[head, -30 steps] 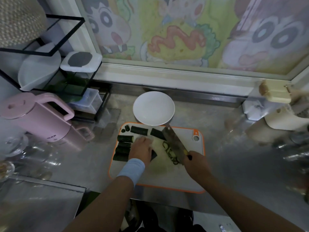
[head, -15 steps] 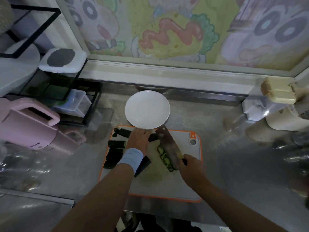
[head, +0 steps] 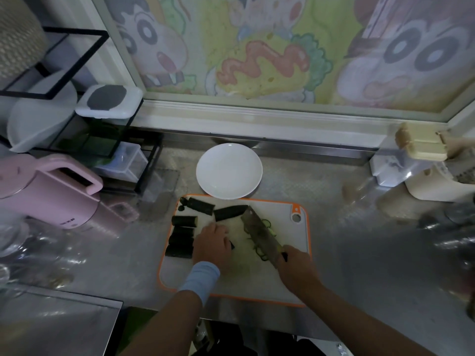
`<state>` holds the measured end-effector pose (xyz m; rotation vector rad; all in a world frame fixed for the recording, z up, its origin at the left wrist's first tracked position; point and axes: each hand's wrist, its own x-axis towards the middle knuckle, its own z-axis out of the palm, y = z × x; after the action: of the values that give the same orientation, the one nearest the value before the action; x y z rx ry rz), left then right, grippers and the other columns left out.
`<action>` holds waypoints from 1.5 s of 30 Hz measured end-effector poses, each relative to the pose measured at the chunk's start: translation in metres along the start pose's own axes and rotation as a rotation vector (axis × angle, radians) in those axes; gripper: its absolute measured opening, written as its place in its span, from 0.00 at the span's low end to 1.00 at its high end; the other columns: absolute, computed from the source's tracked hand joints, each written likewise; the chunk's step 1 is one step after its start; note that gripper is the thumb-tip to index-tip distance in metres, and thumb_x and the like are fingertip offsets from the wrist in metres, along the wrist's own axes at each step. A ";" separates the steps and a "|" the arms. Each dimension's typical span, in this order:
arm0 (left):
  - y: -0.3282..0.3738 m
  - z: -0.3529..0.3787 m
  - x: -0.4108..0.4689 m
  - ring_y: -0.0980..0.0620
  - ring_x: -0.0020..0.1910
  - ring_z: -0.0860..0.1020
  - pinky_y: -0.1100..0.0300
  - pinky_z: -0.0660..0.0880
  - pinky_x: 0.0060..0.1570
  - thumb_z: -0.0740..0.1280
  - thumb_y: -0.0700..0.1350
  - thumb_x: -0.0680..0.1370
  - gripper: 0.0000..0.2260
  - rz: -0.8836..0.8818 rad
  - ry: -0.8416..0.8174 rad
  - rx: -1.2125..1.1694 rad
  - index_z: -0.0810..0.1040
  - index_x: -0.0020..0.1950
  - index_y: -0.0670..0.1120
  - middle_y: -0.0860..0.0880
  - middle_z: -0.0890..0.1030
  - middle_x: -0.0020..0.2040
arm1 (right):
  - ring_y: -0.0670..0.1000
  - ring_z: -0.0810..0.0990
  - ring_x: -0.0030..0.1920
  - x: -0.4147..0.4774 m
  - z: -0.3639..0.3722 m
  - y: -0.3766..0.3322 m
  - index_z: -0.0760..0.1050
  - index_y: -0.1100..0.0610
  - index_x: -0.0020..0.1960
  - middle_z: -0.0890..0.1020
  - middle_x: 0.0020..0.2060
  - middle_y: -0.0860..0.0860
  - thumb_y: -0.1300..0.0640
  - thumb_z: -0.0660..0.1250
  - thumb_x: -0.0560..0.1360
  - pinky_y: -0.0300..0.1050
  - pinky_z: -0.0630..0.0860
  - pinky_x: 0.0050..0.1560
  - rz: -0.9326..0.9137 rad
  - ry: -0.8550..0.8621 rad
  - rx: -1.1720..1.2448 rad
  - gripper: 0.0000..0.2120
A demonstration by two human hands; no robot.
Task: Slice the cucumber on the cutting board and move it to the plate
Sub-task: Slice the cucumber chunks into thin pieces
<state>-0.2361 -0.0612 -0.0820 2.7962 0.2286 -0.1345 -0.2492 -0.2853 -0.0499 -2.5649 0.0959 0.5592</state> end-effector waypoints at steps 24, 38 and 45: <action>-0.002 0.006 -0.031 0.46 0.58 0.69 0.52 0.72 0.55 0.66 0.47 0.74 0.13 -0.207 -0.059 -0.078 0.74 0.58 0.47 0.47 0.72 0.57 | 0.56 0.76 0.31 0.015 -0.007 0.028 0.67 0.50 0.41 0.76 0.31 0.52 0.49 0.56 0.78 0.50 0.75 0.33 -0.100 0.071 -0.073 0.09; -0.008 -0.002 -0.039 0.45 0.60 0.69 0.51 0.72 0.54 0.65 0.49 0.74 0.15 -0.385 -0.115 -0.023 0.71 0.59 0.46 0.45 0.70 0.61 | 0.54 0.78 0.36 -0.017 0.003 0.028 0.71 0.52 0.46 0.79 0.37 0.51 0.50 0.55 0.79 0.46 0.72 0.34 -0.323 -0.072 -0.233 0.09; 0.006 0.000 -0.041 0.46 0.62 0.68 0.50 0.72 0.58 0.67 0.50 0.73 0.15 -0.226 -0.198 -0.085 0.74 0.58 0.49 0.47 0.71 0.61 | 0.56 0.75 0.31 0.013 -0.008 0.035 0.69 0.50 0.44 0.74 0.32 0.50 0.51 0.56 0.78 0.47 0.71 0.31 -0.210 0.089 -0.179 0.07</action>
<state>-0.2753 -0.0729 -0.0754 2.6418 0.4883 -0.4415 -0.2397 -0.3190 -0.0650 -2.7299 -0.1992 0.3892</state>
